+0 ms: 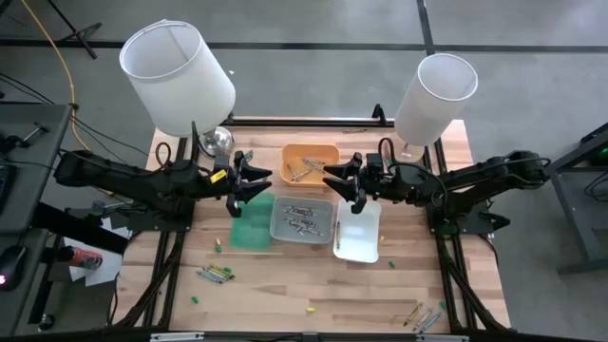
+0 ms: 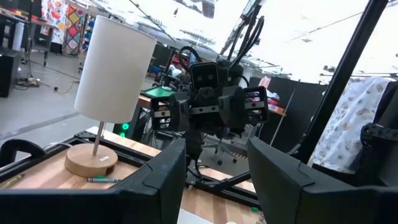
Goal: Sort crayons
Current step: Put the green crayon into the white bin
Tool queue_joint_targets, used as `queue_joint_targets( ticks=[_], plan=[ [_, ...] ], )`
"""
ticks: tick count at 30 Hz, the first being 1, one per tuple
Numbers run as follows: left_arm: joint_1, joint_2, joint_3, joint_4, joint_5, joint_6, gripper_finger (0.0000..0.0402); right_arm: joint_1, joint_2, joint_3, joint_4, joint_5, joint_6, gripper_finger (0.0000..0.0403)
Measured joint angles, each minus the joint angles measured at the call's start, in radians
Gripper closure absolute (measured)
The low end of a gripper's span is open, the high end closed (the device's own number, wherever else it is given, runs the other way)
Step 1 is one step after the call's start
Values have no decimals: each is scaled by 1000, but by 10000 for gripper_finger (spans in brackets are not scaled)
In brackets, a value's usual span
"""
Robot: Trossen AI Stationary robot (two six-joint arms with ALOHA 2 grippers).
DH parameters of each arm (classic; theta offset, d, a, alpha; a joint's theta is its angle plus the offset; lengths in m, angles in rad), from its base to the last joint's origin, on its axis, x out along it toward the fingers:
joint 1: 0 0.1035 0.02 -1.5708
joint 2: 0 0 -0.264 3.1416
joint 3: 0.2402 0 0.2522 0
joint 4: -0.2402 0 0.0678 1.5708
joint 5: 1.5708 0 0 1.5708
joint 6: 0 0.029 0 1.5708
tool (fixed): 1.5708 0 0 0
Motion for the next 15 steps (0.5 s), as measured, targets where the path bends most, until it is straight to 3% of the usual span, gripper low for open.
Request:
queue_joint_targets(
  ticks=[5, 7, 9, 15],
  plan=[
    [0, 0, 0, -6, 0, 16, 241, 0, 0, 3, -6, 0, 37, 203],
    [0, 0, 0, -10, 0, 26, 241, 7, 0, 42, -107, -20, 93, 203],
    [0, 0, 0, -13, 0, 26, 241, 30, 0, 117, -305, -79, 115, 203],
    [0, 0, 0, -36, 0, 27, 241, 165, 57, 423, -1143, -252, 162, 203]
  ],
)
